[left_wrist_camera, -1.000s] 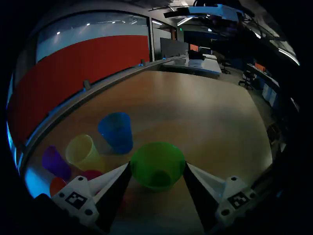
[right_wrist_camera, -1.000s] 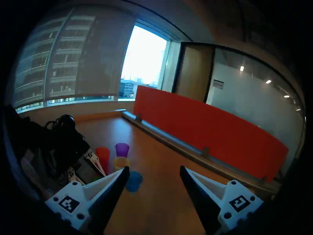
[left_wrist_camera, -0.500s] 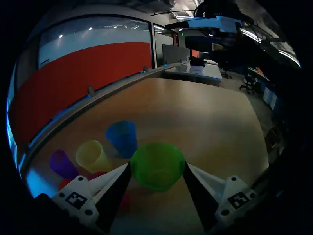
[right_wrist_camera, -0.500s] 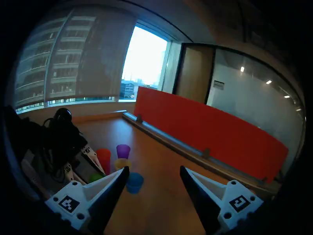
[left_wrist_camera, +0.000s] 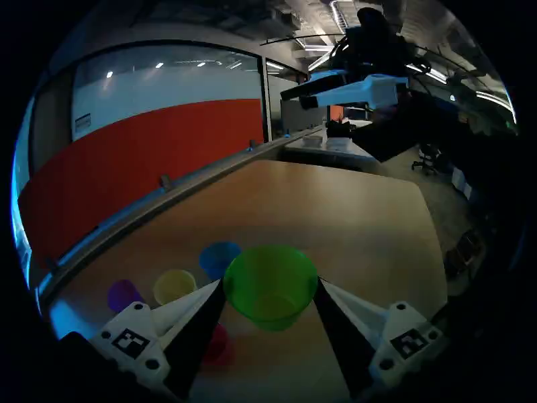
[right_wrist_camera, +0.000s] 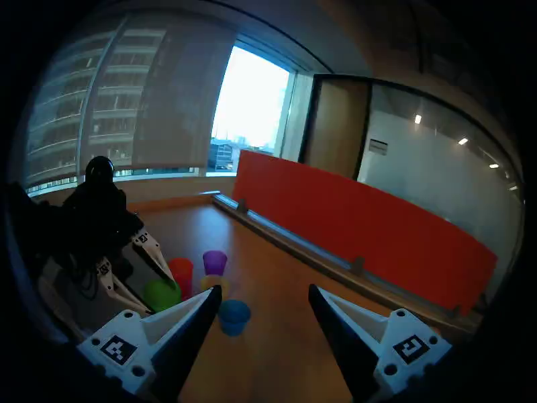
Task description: Pour water
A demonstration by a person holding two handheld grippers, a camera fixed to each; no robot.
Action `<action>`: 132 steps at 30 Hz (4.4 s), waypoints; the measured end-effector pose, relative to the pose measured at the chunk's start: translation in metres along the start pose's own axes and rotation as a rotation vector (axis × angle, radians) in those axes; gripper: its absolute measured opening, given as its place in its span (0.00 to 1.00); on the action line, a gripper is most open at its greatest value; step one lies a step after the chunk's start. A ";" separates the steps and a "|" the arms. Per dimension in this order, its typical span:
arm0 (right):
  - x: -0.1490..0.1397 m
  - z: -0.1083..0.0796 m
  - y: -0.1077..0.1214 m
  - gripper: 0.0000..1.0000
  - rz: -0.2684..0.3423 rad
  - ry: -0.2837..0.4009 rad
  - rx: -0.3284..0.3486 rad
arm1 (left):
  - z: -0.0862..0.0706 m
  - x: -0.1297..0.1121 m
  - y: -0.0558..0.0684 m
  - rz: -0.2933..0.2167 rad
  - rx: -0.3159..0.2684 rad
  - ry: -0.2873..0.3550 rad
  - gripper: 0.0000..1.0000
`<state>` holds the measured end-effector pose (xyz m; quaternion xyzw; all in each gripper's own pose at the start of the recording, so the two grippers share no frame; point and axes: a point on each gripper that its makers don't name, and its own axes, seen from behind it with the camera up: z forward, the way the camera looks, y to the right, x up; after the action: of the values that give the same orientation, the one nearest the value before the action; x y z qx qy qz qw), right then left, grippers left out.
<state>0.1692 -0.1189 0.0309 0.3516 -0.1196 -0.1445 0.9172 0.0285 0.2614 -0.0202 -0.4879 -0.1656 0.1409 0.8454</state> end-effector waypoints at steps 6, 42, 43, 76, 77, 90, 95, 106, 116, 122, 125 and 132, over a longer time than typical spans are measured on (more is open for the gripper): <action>-0.003 0.005 -0.002 1.00 0.007 0.002 0.005 | -0.016 0.026 -0.010 0.002 0.035 0.067 0.89; -0.046 0.054 -0.015 1.00 0.056 -0.039 0.064 | -0.087 0.107 -0.041 -0.043 0.123 0.321 0.89; -0.047 0.056 -0.015 1.00 0.057 -0.039 0.066 | -0.088 0.108 -0.043 -0.045 0.126 0.325 0.89; -0.122 0.131 -0.047 1.00 0.041 -0.145 0.146 | -0.102 0.095 -0.054 -0.065 0.176 0.318 0.90; -0.125 0.133 -0.049 1.00 0.040 -0.150 0.148 | -0.102 0.095 -0.055 -0.065 0.176 0.317 0.90; -0.165 0.162 -0.061 1.00 0.029 -0.213 0.165 | -0.105 0.085 -0.058 -0.076 0.183 0.307 0.90; -0.175 0.172 -0.064 1.00 0.031 -0.228 0.166 | -0.105 0.081 -0.059 -0.078 0.182 0.303 0.89; -0.189 0.197 -0.067 1.00 0.040 -0.248 0.160 | -0.099 0.071 -0.063 -0.087 0.181 0.287 0.89; -0.189 0.213 -0.067 1.00 0.043 -0.233 0.153 | -0.098 0.065 -0.067 -0.096 0.181 0.280 0.89; -0.191 0.215 -0.069 0.95 0.043 -0.231 0.159 | -0.097 0.062 -0.069 -0.099 0.180 0.278 0.89; -0.190 0.216 -0.069 0.91 0.061 -0.228 0.160 | -0.096 0.061 -0.069 -0.100 0.178 0.275 0.89; -0.190 0.214 -0.061 0.91 0.088 -0.222 0.135 | -0.095 0.056 -0.070 -0.099 0.180 0.268 0.89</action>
<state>-0.0871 -0.2270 0.1217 0.3890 -0.2450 -0.1338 0.8779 0.1246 0.1762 0.0038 -0.4158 -0.0621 0.0470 0.9061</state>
